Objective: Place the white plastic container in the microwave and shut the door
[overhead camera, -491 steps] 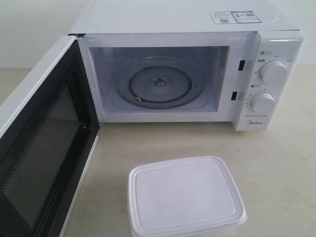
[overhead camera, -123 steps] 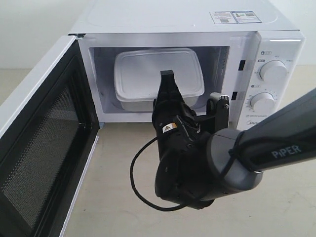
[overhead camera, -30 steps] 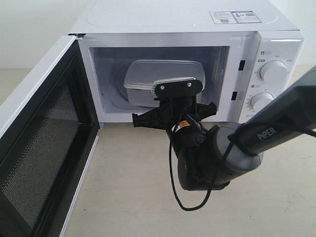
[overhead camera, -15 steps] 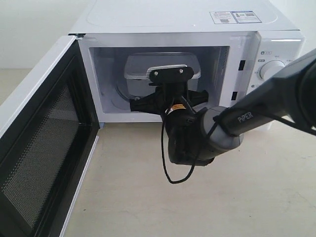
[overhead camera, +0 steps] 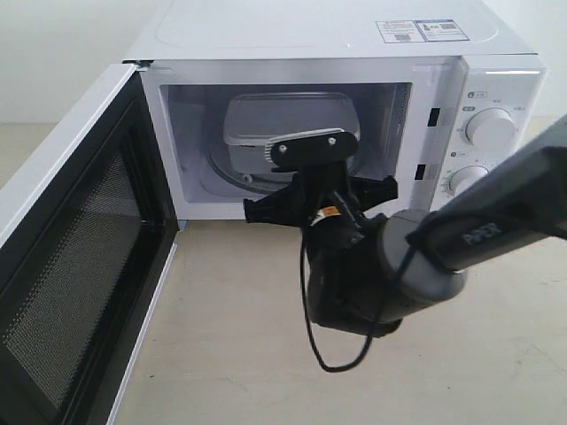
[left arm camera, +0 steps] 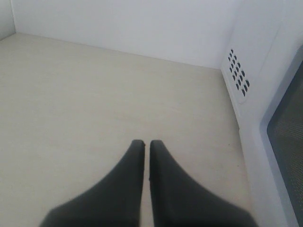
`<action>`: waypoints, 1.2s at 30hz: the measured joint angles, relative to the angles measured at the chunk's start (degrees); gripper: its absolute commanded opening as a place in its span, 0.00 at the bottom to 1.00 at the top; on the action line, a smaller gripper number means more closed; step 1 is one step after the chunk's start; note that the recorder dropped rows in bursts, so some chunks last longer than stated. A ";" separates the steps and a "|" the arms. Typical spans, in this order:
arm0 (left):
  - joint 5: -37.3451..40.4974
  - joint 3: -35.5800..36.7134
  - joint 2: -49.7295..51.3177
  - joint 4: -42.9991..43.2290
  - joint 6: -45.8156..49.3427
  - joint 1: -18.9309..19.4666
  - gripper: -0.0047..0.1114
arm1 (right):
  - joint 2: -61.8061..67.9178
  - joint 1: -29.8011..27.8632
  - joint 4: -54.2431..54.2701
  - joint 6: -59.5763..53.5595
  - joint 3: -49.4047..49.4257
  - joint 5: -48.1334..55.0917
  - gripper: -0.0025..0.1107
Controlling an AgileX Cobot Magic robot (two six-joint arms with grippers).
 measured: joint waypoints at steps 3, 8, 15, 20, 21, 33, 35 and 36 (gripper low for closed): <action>0.00 0.00 0.00 0.00 0.00 0.00 0.08 | -4.94 0.82 0.81 0.00 6.59 -0.09 0.02; 0.00 0.00 0.00 0.00 0.00 0.00 0.08 | -15.50 4.49 1.14 -0.08 18.41 0.65 0.02; 0.00 0.00 0.00 0.00 0.00 0.00 0.08 | -32.90 14.28 1.17 -0.08 29.20 8.85 0.02; 0.00 0.00 0.00 0.00 0.00 0.00 0.08 | -43.25 19.89 1.27 -0.08 31.18 18.79 0.02; 0.00 0.00 0.00 0.00 0.00 0.00 0.08 | -44.55 20.35 1.27 -0.08 31.18 20.24 0.02; 0.00 0.00 0.00 0.00 0.00 0.00 0.08 | -50.58 21.11 1.37 -0.08 31.18 20.89 0.02; 0.00 0.00 0.00 0.00 0.00 0.00 0.08 | -50.58 21.11 1.37 -0.08 31.18 20.83 0.02; 0.00 0.00 0.00 0.00 0.00 0.00 0.08 | -50.58 21.11 1.37 -0.13 31.18 20.60 0.02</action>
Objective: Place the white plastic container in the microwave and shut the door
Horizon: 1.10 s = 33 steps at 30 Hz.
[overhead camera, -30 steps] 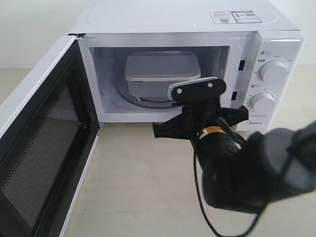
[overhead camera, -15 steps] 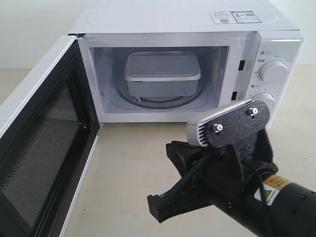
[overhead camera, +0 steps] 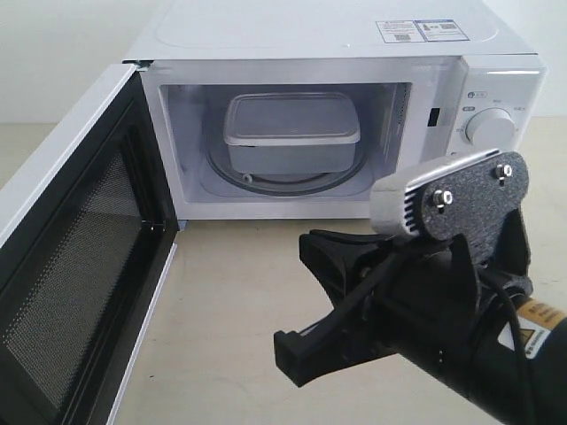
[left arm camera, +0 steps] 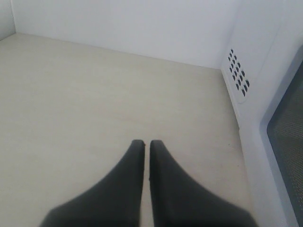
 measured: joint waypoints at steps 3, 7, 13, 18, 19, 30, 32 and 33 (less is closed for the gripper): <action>0.00 0.00 0.00 0.00 0.00 0.00 0.08 | -0.13 0.00 0.00 -0.09 0.00 -0.48 0.02; 0.00 0.00 0.00 0.00 0.00 0.00 0.08 | -3.37 -2.45 0.49 -1.58 0.09 1.31 0.02; 0.00 0.00 0.00 0.00 0.00 0.00 0.08 | -14.77 -21.10 -0.79 -3.21 0.39 17.49 0.02; 0.00 0.00 0.00 0.00 0.00 0.00 0.08 | -28.79 -38.34 -2.22 -3.33 4.17 27.03 0.02; 0.00 0.00 0.00 0.00 0.00 0.00 0.08 | -31.23 -40.65 -2.35 -3.21 5.24 27.30 0.02; 0.00 0.00 0.00 0.00 0.00 0.00 0.08 | -54.96 -60.85 -2.88 -3.21 18.71 27.99 0.02; 0.00 0.00 0.00 0.00 0.00 0.00 0.08 | -57.24 -62.93 -2.88 -3.21 20.41 27.99 0.02; 0.00 0.00 0.00 0.00 0.00 0.00 0.08 | -58.14 -63.67 -2.88 -3.21 21.06 28.07 0.02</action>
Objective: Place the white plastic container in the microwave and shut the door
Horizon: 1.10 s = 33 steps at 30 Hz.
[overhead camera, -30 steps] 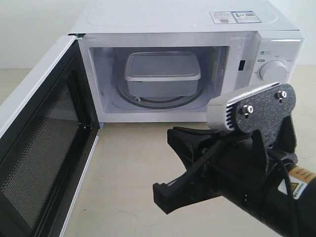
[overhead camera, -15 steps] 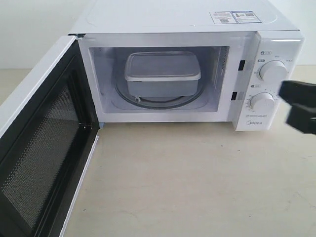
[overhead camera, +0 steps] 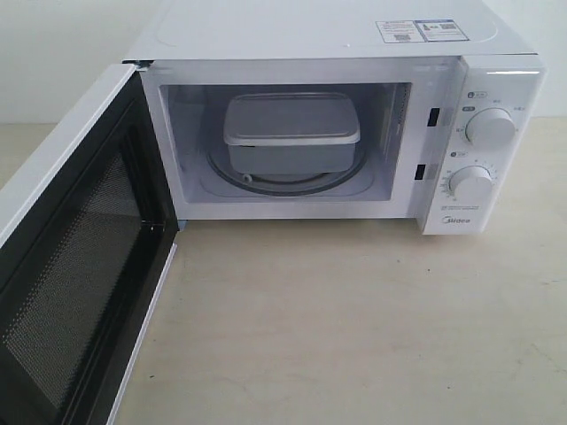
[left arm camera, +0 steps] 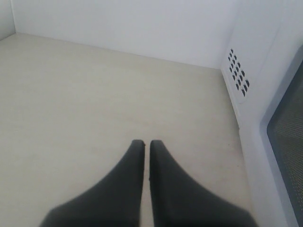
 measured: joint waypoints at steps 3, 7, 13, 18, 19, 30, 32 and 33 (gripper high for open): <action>0.00 0.00 0.00 0.00 0.00 0.00 0.08 | -3.39 -0.99 0.00 0.00 1.40 0.36 0.02; 0.00 0.00 0.00 0.00 0.00 0.00 0.08 | -8.26 -1.39 0.00 -2.43 1.39 2.52 0.02; 0.00 0.00 0.00 0.00 0.00 0.00 0.08 | -9.60 -1.39 0.00 -4.97 1.39 3.34 0.02; 0.00 0.00 0.00 0.00 0.00 0.00 0.08 | -9.60 -1.39 -0.09 -9.15 1.39 7.58 0.02; 0.00 0.00 0.00 0.00 0.00 0.00 0.08 | -9.60 -1.39 -0.09 -9.41 1.39 8.17 0.02; 0.00 0.00 0.00 0.00 0.00 0.00 0.08 | -9.60 -1.39 -3.48 -4.90 1.39 17.38 0.02; 0.00 0.00 0.00 0.00 0.00 0.00 0.08 | -9.60 -1.39 -9.10 1.94 1.39 19.07 0.02; 0.00 0.00 0.00 0.00 0.00 0.00 0.08 | -9.60 -1.39 -13.28 6.47 1.39 19.91 0.02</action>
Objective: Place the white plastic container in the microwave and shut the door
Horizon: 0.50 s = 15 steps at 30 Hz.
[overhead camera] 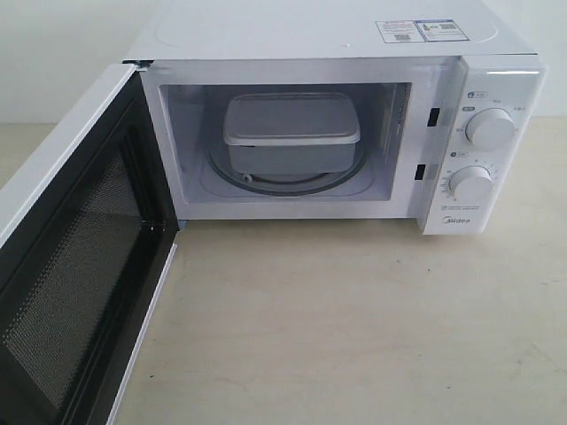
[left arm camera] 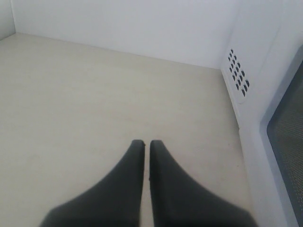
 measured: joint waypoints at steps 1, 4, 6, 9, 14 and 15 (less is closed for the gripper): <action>0.00 0.00 0.00 0.00 0.00 0.00 0.08 | 0.00 0.00 -4.61 5.24 0.00 0.71 0.02; 0.00 0.00 0.00 0.00 0.00 0.00 0.08 | 0.00 0.00 -17.82 18.98 0.00 2.71 0.02; 0.00 0.00 0.00 0.00 0.00 0.00 0.08 | 0.00 0.00 -26.24 28.19 0.03 4.72 0.02; 0.00 0.00 0.00 0.00 0.00 0.00 0.08 | 0.00 0.00 -34.61 36.68 0.29 7.21 0.02; 0.00 0.00 0.00 0.00 0.00 0.00 0.08 | 0.00 0.00 -38.31 39.17 0.29 7.75 0.02; 0.00 0.00 0.00 0.00 0.00 0.00 0.08 | 0.00 0.00 -38.44 39.05 0.29 7.86 0.02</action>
